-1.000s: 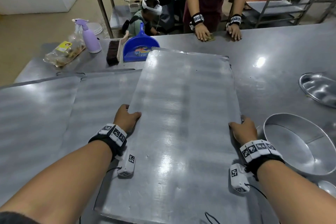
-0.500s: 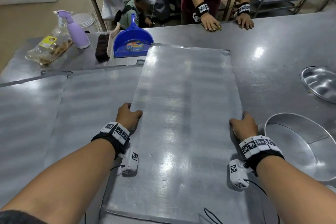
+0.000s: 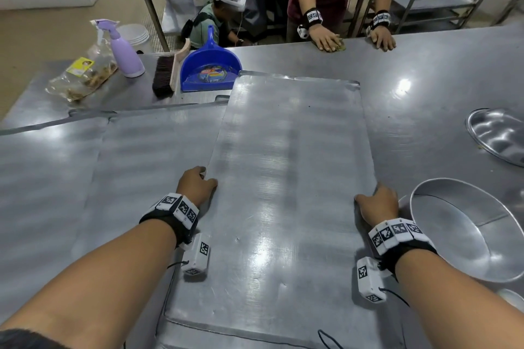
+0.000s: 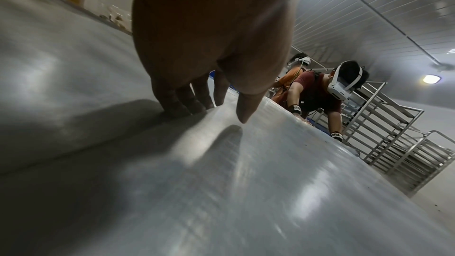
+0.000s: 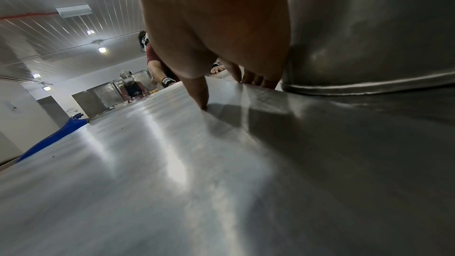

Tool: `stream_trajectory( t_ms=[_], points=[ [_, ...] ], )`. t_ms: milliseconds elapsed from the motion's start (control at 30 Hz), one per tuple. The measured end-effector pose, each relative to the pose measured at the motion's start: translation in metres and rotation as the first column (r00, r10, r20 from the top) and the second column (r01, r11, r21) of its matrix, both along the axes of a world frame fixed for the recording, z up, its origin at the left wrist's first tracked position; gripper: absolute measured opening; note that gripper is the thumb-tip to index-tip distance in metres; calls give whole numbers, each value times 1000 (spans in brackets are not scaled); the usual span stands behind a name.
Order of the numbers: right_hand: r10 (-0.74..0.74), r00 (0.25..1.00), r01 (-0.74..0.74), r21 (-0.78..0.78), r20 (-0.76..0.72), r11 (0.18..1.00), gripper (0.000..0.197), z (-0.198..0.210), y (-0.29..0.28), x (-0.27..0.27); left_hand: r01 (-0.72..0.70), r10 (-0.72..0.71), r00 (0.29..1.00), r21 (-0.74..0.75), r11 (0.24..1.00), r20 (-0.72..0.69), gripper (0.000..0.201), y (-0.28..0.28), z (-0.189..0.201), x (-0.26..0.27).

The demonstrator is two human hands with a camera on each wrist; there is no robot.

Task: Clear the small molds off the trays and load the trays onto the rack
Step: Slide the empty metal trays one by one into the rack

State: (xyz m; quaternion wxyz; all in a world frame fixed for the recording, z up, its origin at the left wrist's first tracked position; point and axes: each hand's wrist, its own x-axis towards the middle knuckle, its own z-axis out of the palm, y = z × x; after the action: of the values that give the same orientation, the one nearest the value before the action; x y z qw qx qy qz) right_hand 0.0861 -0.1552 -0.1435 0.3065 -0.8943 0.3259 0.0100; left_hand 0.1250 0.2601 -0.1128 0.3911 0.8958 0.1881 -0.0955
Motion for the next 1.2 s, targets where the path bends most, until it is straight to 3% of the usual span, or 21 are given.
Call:
stream_trajectory(
  t_ms=[733,1000,1067,1133,1200],
  points=[
    [-67,995,72,66,-74,995,59,-3,16,-141,110,-108,991,25,994,-83,57,35,6,-123],
    [-9,999,3,192,31,981,34,-3,15,-164,147,-147,983,-13,989,-106,67,35,9,-140],
    [11,999,-18,193,39,981,33,-4,13,-165,144,-144,983,-5,990,-112,60,35,9,-141],
    [26,999,-33,183,40,983,33,-3,12,-168,152,-149,983,22,988,-103,36,33,8,-143],
    [28,999,-34,167,39,985,34,-2,12,-170,156,-154,984,16,988,-87,45,28,7,-145]
  ],
)
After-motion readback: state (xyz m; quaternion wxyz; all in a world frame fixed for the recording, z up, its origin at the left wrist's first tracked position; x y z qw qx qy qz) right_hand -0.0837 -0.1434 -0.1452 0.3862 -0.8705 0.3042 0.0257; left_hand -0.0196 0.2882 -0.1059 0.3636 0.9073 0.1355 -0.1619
